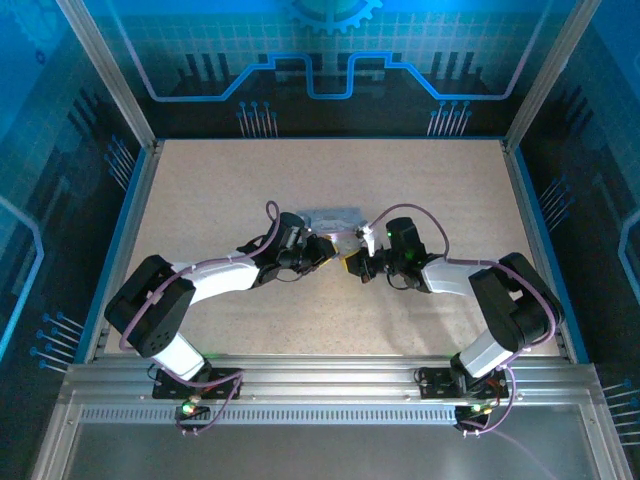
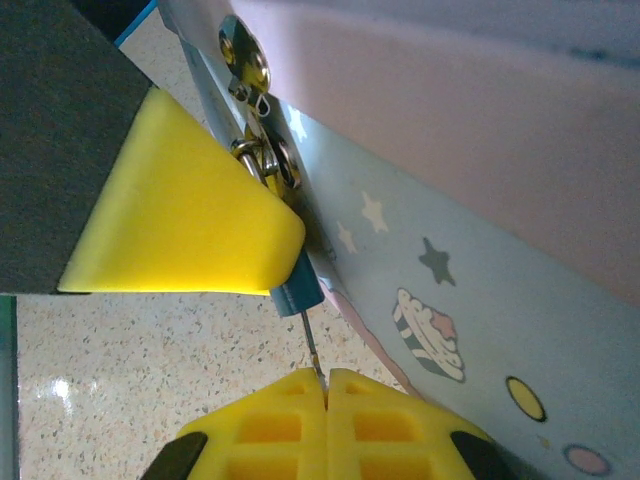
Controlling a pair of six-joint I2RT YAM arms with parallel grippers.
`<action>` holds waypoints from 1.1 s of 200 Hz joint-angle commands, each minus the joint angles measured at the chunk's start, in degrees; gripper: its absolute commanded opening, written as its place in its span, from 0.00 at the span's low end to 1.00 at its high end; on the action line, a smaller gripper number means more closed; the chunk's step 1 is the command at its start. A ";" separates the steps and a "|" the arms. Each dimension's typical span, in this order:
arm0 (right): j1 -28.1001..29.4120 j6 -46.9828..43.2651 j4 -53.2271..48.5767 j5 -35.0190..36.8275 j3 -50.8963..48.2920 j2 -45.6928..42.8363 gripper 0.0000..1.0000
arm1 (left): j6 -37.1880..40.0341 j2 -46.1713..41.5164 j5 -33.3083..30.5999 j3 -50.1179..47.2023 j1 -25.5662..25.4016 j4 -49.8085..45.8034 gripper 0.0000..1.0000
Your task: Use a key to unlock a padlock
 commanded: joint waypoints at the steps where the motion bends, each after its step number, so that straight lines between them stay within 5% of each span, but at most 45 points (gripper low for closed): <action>1: -0.73 0.76 8.66 -0.89 3.97 -2.42 0.00 | 0.52 -0.92 10.62 0.69 -2.61 4.08 0.15; 220: 2.04 2.24 4.42 -0.76 3.51 -5.91 0.00 | 3.11 -0.75 8.02 0.23 -2.57 2.28 0.15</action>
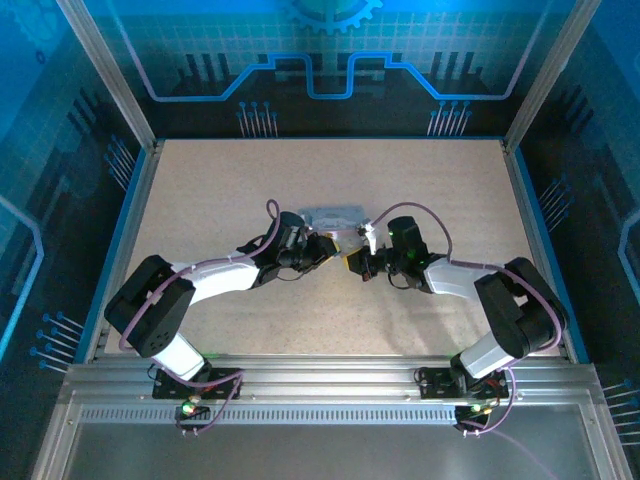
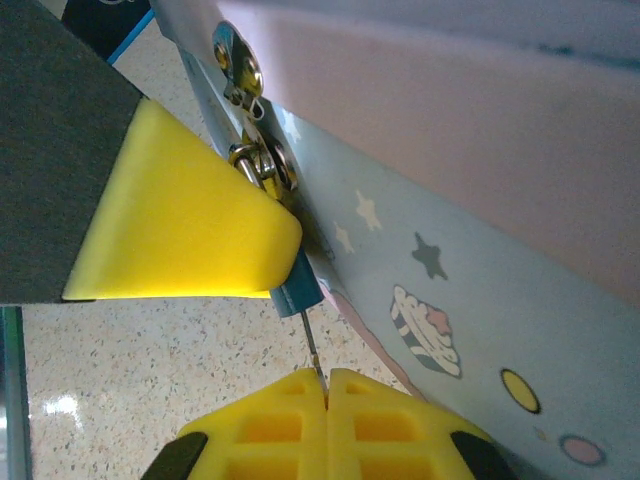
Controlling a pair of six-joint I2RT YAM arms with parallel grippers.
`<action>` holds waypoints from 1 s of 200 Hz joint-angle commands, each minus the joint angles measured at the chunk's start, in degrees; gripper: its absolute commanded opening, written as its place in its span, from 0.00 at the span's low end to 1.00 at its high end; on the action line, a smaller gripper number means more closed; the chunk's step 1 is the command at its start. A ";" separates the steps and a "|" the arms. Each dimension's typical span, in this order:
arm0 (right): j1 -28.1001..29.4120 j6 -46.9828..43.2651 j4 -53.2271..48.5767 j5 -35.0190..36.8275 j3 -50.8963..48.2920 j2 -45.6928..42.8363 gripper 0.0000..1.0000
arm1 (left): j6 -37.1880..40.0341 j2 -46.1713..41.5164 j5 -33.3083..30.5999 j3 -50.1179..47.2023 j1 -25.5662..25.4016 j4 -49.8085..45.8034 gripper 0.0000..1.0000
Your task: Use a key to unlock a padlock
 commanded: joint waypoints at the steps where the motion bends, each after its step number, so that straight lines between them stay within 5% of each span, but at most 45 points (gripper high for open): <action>1: 1.92 -0.18 6.42 -2.12 3.45 -3.46 0.00 | 2.57 -0.75 7.91 0.20 -2.55 0.60 0.15; 200: -0.11 -6.46 -2.14 4.52 -4.23 -9.07 0.00 | 3.07 -2.17 8.78 0.56 -0.87 -0.99 0.15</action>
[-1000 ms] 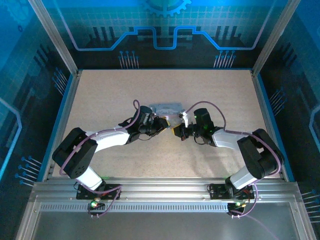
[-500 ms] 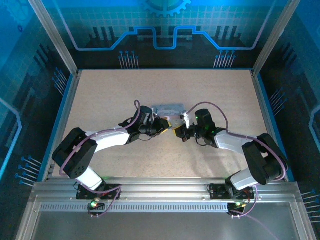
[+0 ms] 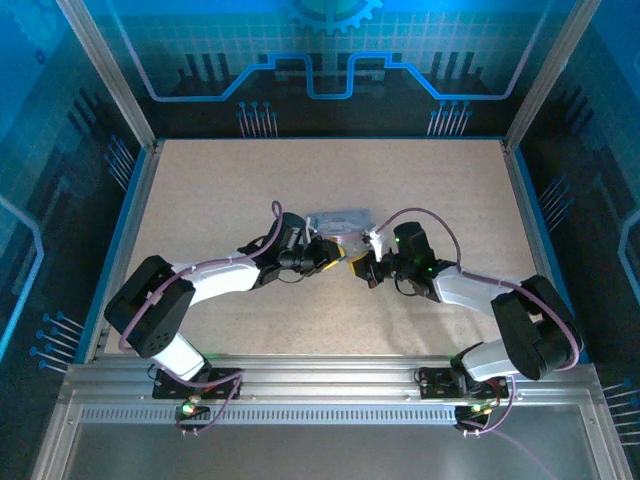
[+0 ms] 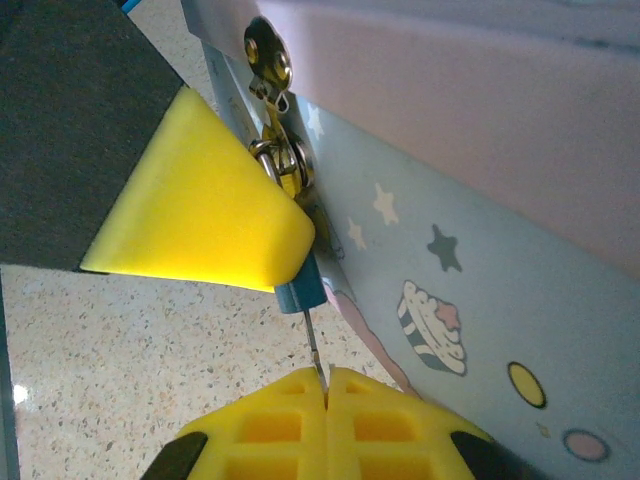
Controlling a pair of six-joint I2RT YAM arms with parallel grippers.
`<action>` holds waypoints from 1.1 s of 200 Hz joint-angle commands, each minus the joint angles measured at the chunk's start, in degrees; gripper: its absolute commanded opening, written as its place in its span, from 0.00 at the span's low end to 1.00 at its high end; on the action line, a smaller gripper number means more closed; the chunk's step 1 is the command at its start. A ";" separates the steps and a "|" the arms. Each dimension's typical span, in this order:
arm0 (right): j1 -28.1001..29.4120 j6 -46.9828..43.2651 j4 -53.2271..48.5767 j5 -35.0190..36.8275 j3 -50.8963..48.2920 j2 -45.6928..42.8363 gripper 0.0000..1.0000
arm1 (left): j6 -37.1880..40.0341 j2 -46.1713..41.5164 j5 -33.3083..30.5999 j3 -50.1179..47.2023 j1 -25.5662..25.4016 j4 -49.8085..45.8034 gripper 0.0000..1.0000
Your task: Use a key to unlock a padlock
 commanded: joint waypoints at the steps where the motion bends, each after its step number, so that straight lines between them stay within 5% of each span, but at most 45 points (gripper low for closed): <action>1: -0.15 -1.17 2.12 1.72 -0.60 -1.93 0.00 | 2.00 -2.06 3.67 0.58 -0.43 -1.14 0.15; 99: 0.68 -0.16 -0.72 3.84 -2.27 -2.63 0.00 | 2.11 -1.04 2.69 0.48 0.02 -0.78 0.15; 220: 1.62 -2.57 -0.69 -2.30 -5.33 -5.71 0.00 | 3.33 -3.03 4.34 0.45 1.25 -1.50 0.16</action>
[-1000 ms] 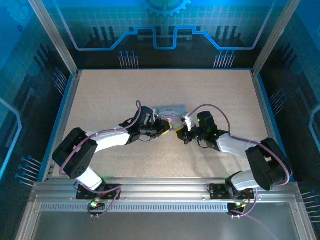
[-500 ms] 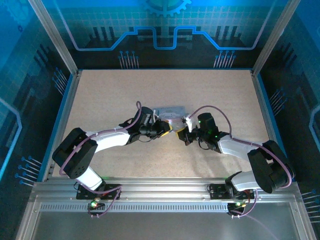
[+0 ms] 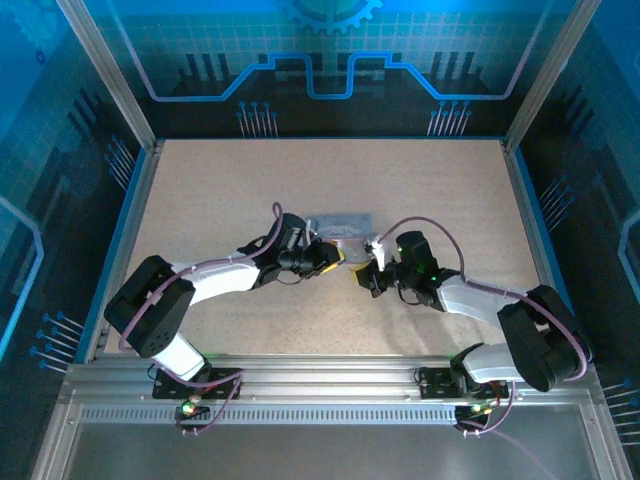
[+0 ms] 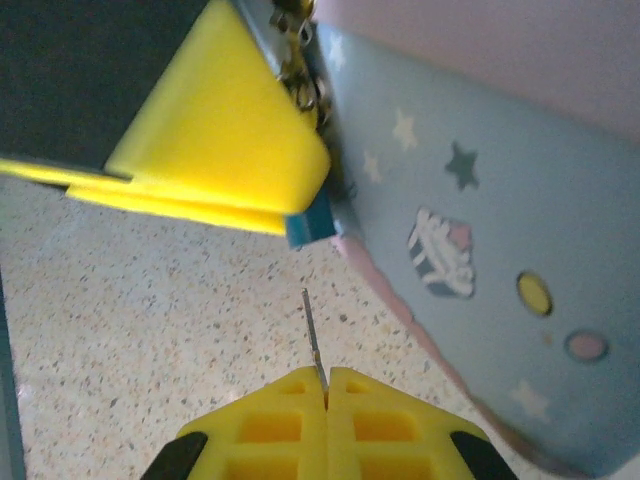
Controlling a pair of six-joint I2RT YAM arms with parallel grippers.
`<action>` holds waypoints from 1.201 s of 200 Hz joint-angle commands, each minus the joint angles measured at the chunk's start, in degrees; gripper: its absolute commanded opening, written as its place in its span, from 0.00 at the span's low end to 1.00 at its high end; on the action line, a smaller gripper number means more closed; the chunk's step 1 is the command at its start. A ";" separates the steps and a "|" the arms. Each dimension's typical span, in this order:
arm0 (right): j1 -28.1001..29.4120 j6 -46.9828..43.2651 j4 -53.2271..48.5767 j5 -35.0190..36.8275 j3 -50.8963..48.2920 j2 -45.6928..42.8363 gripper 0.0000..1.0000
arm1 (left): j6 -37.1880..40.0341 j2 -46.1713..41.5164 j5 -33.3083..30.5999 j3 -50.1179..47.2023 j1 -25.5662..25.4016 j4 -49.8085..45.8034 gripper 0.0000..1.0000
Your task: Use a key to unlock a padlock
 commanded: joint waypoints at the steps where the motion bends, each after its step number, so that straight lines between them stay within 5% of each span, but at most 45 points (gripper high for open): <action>1: 0.50 -1.87 -0.15 -3.22 -0.78 -1.72 0.00 | 2.59 -3.03 2.78 0.44 0.88 0.43 0.16; 55: -1.40 -3.25 -0.14 -7.47 1.28 -0.63 0.00 | 4.26 -4.37 4.52 0.37 1.90 -1.17 0.16; 240: 0.18 -4.18 -0.73 -5.03 5.07 4.27 0.00 | 3.78 -5.15 7.22 -0.11 2.46 -0.31 0.16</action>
